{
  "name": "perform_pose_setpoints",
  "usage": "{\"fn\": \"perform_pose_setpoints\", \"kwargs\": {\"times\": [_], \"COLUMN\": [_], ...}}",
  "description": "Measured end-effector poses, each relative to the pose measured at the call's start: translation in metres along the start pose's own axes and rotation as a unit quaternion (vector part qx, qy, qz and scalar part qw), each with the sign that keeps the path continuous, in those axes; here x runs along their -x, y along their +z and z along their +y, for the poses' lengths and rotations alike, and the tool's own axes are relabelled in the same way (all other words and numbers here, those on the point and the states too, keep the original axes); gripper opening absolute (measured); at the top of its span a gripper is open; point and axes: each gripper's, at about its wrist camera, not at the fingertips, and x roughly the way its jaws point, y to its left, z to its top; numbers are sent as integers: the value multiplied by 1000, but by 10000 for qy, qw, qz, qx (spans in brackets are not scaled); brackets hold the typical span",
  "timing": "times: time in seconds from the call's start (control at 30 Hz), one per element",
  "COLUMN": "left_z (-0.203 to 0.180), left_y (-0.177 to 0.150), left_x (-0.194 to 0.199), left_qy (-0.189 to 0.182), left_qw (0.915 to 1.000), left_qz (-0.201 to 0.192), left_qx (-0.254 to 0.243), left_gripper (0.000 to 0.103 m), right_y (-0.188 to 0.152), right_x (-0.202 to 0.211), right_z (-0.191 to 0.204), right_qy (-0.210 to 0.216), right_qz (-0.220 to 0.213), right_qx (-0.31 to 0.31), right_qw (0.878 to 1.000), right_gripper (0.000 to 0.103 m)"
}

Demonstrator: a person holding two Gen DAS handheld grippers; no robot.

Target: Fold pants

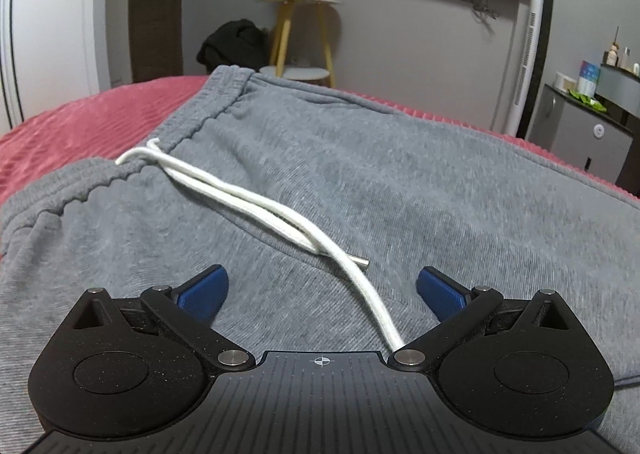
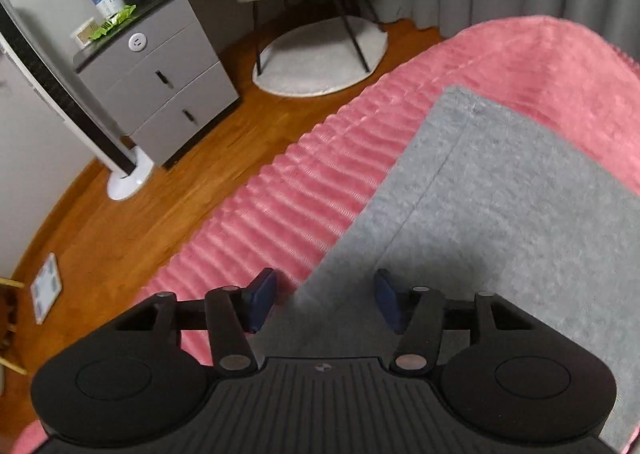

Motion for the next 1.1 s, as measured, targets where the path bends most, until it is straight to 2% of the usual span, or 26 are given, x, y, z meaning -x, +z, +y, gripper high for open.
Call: {"fn": "perform_pose_setpoints", "kwargs": {"times": [0.03,0.1,0.17,0.27,0.33,0.43,0.5,0.53,0.6,0.63,0.73,0.8,0.83,0.9,0.93,0.97,1.0,1.03,1.07,1.1], "left_z": [0,1,5,16,25,33,35,36,37,37,36,32,28,22,18,16,13,10,7,4], "left_y": [0,2,5,13,18,26,35,39,50,55,71,82,89,102,106,110,115,121,123,127], "left_x": [1,0,0,2,6,14,18,19,21,19,-3,-26,-40,-67,-77,-86,-94,-103,-109,-116], "left_qy": [1,-33,-134,-398,-664,-1210,-1547,-1690,-1947,-2016,-2478,-2525,-2522,-2633,-2659,-2636,-2628,-2647,-2678,-2719], "left_qw": [10000,10000,9998,9985,9957,9881,9826,9799,9738,9714,9551,9501,9477,9386,9340,9312,9279,9235,9205,9171], "left_qz": [9,50,111,206,217,130,75,75,129,175,519,762,931,1224,1355,1454,1529,1593,1613,1649], "left_qx": [-6,7,56,323,607,944,1020,1053,1169,1245,1542,1663,1718,1863,1963,2058,2157,2276,2344,2403], "left_gripper": [103,103,103,103,103,103,102,98,90,89,89,84,79,75,69,66,66,66,66,66], "right_y": [-1,-4,-7,-27,-52,-98,-128,-139,-146,-147,-142,-136,-133,-124,-122,-120,-118,-116,-116,-117], "right_x": [-1,9,26,76,115,158,163,156,137,129,123,118,113,100,94,92,91,90,91,94], "right_z": [-2,-12,-27,-64,-101,-165,-196,-208,-227,-237,-260,-269,-272,-265,-266,-267,-268,-269,-268,-269], "right_qy": [-88,110,403,961,1331,1702,1543,1452,1355,1402,1945,2215,2180,2231,2300,2352,2387,2450,2453,2403], "right_qz": [-47,-129,-218,-727,-1097,-1321,-1377,-1310,-905,-768,-745,-801,-780,-615,-534,-499,-489,-496,-491,-508], "right_qx": [104,140,25,-10,-116,-503,-514,-410,-565,-759,-1341,-1681,-1853,-2026,-2114,-2156,-2157,-2117,-2087,-2072], "right_qw": [9999,9998,9989,9927,9849,9752,9770,9798,9850,9842,9688,9572,9550,9515,9485,9464,9456,9448,9454,9470], "right_gripper": [23,7,5,4,4,4,3,3,3,3,11,42,47,49,48,42,22,11,6,6]}}
